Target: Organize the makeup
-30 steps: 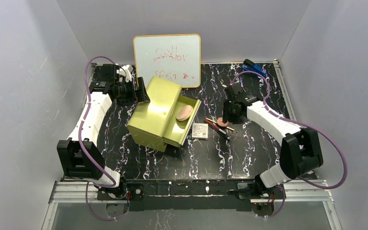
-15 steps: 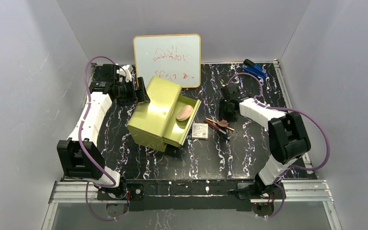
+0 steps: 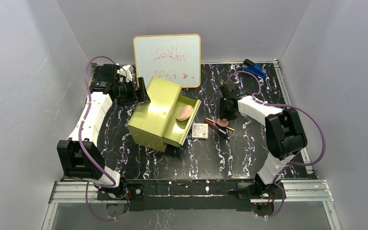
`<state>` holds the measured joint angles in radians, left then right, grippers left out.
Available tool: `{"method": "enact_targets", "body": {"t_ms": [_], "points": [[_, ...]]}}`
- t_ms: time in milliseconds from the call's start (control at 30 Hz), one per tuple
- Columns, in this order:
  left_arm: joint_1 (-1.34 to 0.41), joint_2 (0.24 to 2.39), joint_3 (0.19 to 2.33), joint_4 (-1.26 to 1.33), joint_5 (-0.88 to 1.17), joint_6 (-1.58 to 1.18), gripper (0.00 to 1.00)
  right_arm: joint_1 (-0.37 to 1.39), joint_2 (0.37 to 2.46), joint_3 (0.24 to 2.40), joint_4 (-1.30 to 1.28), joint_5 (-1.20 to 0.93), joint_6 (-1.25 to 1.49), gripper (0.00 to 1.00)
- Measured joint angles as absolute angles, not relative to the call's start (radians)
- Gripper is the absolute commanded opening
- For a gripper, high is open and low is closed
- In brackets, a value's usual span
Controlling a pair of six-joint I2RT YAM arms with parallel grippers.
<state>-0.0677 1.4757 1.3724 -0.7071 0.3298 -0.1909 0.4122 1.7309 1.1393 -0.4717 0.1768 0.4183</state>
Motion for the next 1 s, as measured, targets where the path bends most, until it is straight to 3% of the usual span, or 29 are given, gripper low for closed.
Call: {"method": "enact_targets", "body": {"t_ms": [100, 167, 233, 300, 667, 1000], "points": [[-0.069, 1.476, 1.372, -0.707, 0.33, -0.191, 0.98, 0.412, 1.748, 1.139, -0.474, 0.176, 0.415, 0.42], [-0.069, 1.476, 1.372, -0.707, 0.329, -0.191, 0.98, 0.412, 1.757, 1.139, -0.477, 0.174, 0.415, 0.37], [-0.07, 1.476, 1.372, -0.707, 0.329, -0.191, 0.98, 0.412, 1.76, 1.139, -0.48, 0.172, 0.413, 0.22], [-0.07, 1.476, 1.372, -0.707, 0.329, -0.191, 0.99, 0.412, 1.76, 1.139, -0.484, 0.169, 0.411, 0.01], [-0.074, 1.476, 1.373, -0.708, 0.328, -0.19, 0.98, 0.415, 1.74, 1.175, -0.577, 0.197, 0.402, 0.01], [-0.076, 1.476, 1.375, -0.71, 0.324, -0.185, 0.98, 0.525, 1.581, 1.579, -0.722, 0.299, 0.385, 0.01]]}}
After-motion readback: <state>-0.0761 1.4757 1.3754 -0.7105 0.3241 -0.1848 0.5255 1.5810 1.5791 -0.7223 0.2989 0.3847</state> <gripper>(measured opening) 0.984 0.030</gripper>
